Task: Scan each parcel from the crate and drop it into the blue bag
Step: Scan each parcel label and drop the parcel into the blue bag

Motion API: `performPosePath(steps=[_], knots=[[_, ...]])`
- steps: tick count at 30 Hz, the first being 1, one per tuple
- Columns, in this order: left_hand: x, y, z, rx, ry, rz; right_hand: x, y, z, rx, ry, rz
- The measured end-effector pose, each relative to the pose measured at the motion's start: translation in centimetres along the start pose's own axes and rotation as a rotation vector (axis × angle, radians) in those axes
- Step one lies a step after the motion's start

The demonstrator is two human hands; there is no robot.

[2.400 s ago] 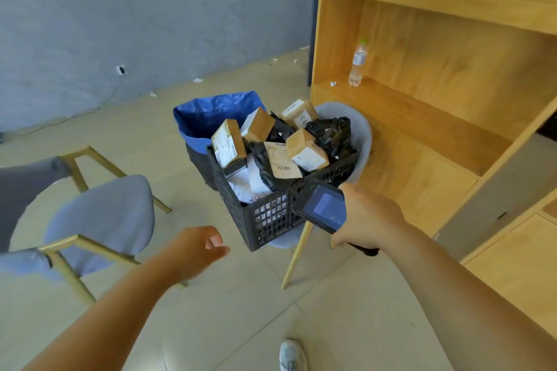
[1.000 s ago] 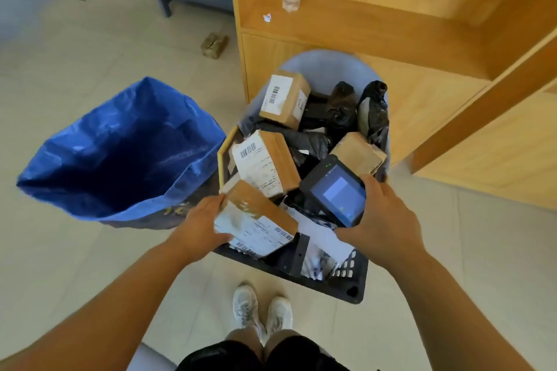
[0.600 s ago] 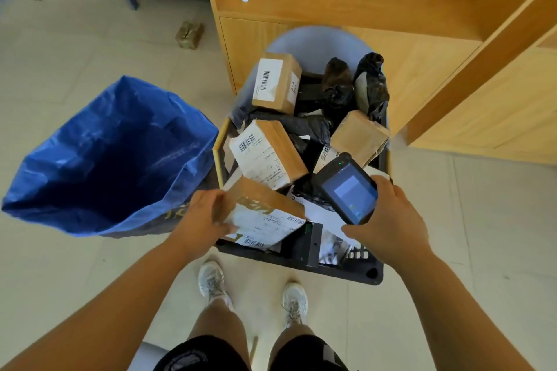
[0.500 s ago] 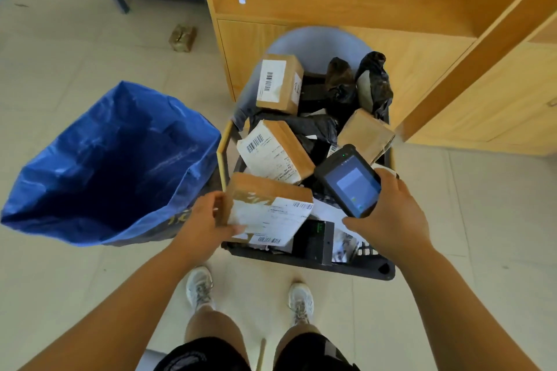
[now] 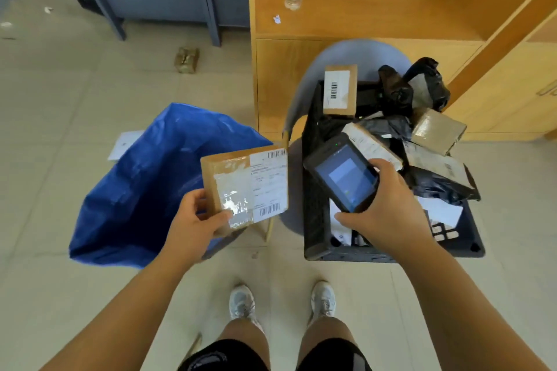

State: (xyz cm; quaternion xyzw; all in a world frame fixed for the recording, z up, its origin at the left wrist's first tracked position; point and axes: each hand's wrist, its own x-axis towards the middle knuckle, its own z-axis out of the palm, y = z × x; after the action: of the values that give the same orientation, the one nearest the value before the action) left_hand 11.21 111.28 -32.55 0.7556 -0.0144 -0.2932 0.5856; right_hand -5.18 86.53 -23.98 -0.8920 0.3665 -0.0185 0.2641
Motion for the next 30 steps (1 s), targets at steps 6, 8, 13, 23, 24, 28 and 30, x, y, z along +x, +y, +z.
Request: performPosePath(steps=[6, 8, 13, 23, 24, 28, 30], knots=[[1.3, -1.9, -4.3, 0.063, 0.129, 0.068, -1.2, -3.1, 3.1, -0.195, -0.113, -0.091], [2.0, -2.8, -5.0, 0.066, 0.156, 0.099, -1.0, -3.4, 4.1, -0.26, -0.111, -0.112], [3.7, -6.0, -5.4, 0.006, 0.184, 0.199, 0.2, -3.4, 6.2, -0.385, -0.087, -0.188], [4.1, -11.9, -5.7, 0.004, 0.196, 0.408, -2.3, -1.6, 10.1, -0.484, 0.061, -0.32], [3.7, -12.3, -5.8, 0.015, 0.2, 0.421, -3.0, -1.4, 10.3, -0.469, 0.073, -0.332], [2.2, -13.5, -6.4, 0.036, 0.226, 0.442, -5.7, -0.9, 10.5, -0.457, 0.118, -0.343], [1.6, -13.7, -6.8, 0.039, 0.231, 0.452, -6.7, -0.9, 10.6, -0.481, 0.141, -0.329]])
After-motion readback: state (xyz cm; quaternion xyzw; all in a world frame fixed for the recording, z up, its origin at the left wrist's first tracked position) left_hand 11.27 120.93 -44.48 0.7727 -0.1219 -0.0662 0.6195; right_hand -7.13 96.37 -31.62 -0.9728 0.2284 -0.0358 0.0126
